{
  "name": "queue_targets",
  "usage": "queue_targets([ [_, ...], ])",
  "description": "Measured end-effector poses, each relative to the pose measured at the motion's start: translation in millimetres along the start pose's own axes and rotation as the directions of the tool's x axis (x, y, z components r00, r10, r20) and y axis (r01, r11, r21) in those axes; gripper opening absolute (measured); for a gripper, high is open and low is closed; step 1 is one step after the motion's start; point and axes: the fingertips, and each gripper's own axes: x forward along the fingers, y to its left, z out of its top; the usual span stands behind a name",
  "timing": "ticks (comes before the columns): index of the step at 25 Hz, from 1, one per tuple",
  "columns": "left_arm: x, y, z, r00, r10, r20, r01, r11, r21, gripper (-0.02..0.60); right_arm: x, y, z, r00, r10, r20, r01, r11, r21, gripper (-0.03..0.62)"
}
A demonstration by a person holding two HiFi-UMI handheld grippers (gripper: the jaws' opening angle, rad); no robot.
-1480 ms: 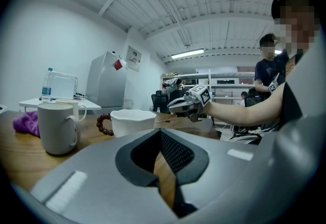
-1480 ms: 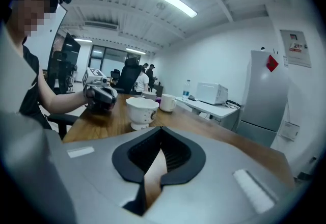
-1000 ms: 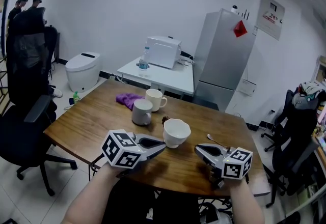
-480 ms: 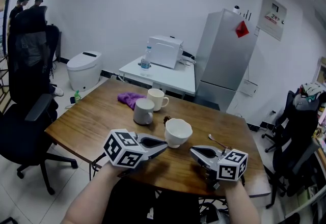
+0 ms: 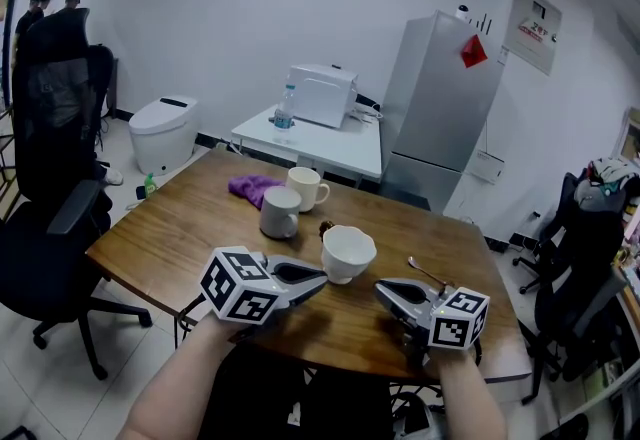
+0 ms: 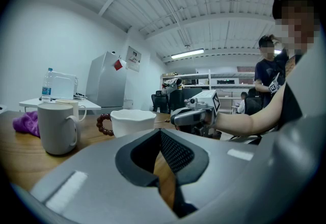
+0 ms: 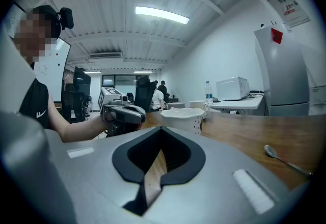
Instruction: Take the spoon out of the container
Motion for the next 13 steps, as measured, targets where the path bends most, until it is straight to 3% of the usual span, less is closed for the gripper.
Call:
queue_targets([
  [13, 0.4, 0.5, -0.4, 1.0, -0.001, 0.001, 0.001, 1.0, -0.003, 0.012, 0.4, -1.0, -0.5, 1.0, 0.001, -0.004, -0.001, 1.0, 0.0, 0.0],
])
